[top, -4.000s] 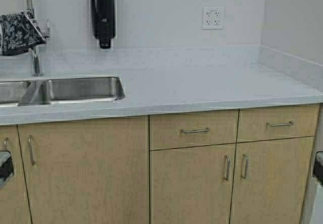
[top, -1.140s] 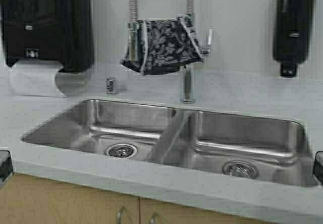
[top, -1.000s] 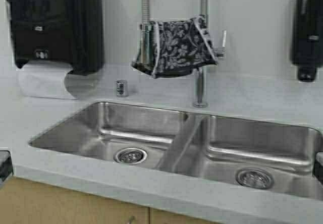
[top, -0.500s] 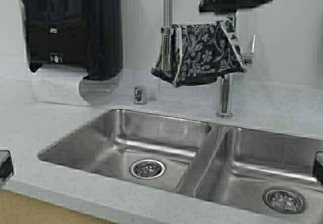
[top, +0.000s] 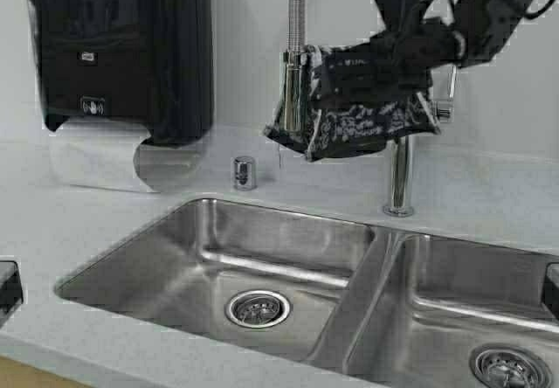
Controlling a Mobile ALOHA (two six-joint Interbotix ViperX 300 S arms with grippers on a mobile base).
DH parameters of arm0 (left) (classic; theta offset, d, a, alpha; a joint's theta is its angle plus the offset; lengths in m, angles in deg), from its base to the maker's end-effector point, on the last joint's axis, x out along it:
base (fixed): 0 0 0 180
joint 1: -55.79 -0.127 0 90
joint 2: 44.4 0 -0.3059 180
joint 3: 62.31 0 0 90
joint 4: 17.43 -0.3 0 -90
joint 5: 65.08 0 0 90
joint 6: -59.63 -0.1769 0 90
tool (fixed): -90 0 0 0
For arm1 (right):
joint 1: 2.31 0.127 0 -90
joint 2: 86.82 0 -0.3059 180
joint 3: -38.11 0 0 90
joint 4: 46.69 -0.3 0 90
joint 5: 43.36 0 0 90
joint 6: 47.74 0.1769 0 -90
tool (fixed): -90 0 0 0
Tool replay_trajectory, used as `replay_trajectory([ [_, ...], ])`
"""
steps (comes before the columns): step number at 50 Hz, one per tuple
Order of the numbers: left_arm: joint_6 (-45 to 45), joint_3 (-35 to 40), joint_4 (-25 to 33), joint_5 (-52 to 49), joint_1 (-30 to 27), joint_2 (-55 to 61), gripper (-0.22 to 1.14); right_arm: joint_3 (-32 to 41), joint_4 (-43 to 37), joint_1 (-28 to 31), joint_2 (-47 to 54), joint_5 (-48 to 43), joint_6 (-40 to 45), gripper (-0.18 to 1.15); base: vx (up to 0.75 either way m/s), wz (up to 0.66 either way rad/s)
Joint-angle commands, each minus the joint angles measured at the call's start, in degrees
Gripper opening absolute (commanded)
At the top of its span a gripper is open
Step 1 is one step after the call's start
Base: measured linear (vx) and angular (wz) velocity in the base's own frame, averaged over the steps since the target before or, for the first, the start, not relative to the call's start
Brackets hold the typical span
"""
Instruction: Get the cloth and wipe up the spill under the wine glass
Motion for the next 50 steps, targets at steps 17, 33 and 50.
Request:
replay_trajectory([
  [17, 0.0, 0.4, -0.1, -0.1, 0.0, 0.1, 0.02, 6.6, -3.8, -0.3, 7.8, -2.7, -0.2, 0.95, 0.07, 0.02],
  [33, -0.1, 0.4, -0.1, -0.1, 0.0, 0.1, 0.02, 10.5, -4.0, -3.2, 10.6, -2.7, -0.2, 0.95, 0.04, 0.01],
  [50, -0.2, 0.4, -0.1, -0.1, 0.0, 0.1, 0.02, 13.4, -4.0, -4.0, 13.1, -2.7, -0.3, 0.9, 0.02, 0.0],
])
